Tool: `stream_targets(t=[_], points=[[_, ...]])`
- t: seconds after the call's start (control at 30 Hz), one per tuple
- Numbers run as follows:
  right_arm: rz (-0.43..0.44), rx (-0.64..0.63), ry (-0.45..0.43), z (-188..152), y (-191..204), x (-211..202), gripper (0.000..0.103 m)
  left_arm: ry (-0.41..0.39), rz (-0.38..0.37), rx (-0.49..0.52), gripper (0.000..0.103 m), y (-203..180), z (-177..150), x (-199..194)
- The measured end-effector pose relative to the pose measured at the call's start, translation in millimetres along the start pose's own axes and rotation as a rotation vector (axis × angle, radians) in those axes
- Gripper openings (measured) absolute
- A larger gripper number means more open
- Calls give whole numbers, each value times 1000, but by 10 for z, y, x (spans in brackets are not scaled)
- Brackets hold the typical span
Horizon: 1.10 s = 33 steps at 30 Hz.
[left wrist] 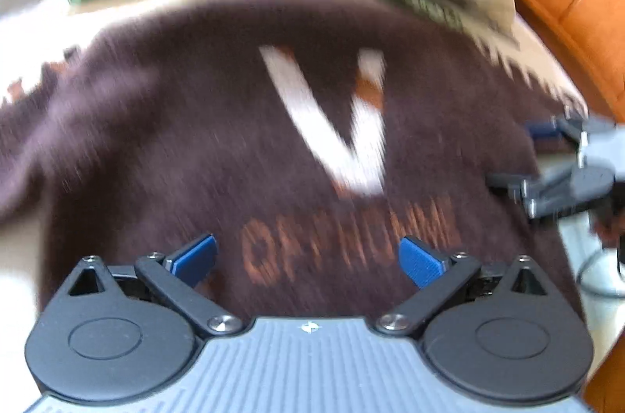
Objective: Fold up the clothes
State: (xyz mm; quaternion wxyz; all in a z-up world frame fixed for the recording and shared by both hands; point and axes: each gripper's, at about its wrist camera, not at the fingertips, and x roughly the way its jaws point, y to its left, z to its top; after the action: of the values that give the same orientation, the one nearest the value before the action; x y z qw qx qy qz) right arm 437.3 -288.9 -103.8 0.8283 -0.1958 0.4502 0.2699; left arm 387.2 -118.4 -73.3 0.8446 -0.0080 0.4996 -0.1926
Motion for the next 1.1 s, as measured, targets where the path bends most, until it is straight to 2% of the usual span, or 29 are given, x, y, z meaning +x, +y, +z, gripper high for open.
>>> stream_targets(t=[0.07,0.13,0.2,0.27,0.33,0.4,0.43,0.47,0.53,0.63,0.7,0.73,0.8,0.93,0.97,1.0,1.03,1.07,1.1], points=[[-28,6,11,9,33,-9,103,-43,-19,-34,99,136,149,17],[-55,10,15,30,79,-9,103,-19,-56,-87,100,302,240,151],[-73,13,15,16,96,-10,103,24,-83,-101,100,410,204,270],[-91,21,26,-2,109,-14,103,5,-109,-82,101,438,100,239],[-109,29,37,-20,121,-18,103,39,-119,-66,100,417,53,165],[-128,40,48,-9,146,-15,103,105,-162,-97,97,459,103,46],[-135,47,51,-9,154,-19,103,111,-189,-129,97,509,148,-43],[-144,53,57,-6,165,-22,103,98,-218,-168,97,572,199,-149],[-161,59,78,18,196,-34,103,19,-240,-216,97,744,335,-379],[-190,63,129,100,235,-27,103,-86,-179,-278,98,1124,516,-567],[-224,59,161,186,283,-19,103,-111,-97,-330,97,1467,598,-540],[-247,53,149,236,330,-42,103,-118,-63,-356,97,1635,631,-501],[-282,42,117,335,427,-91,103,-99,-70,-415,97,1892,632,-379],[-248,46,54,585,657,-138,103,-45,-117,-534,97,2371,604,-121],[-229,50,47,647,703,-127,103,-38,-124,-557,95,2472,582,-84],[-218,40,41,709,760,-104,103,-36,-126,-575,82,2560,549,-67],[-208,30,35,772,817,-80,103,-34,-129,-593,80,2648,515,-50],[-205,10,31,815,865,-57,103,-32,-118,-589,74,2718,507,-60],[-201,-9,27,857,913,-34,103,-32,-97,-569,63,2776,517,-90]])
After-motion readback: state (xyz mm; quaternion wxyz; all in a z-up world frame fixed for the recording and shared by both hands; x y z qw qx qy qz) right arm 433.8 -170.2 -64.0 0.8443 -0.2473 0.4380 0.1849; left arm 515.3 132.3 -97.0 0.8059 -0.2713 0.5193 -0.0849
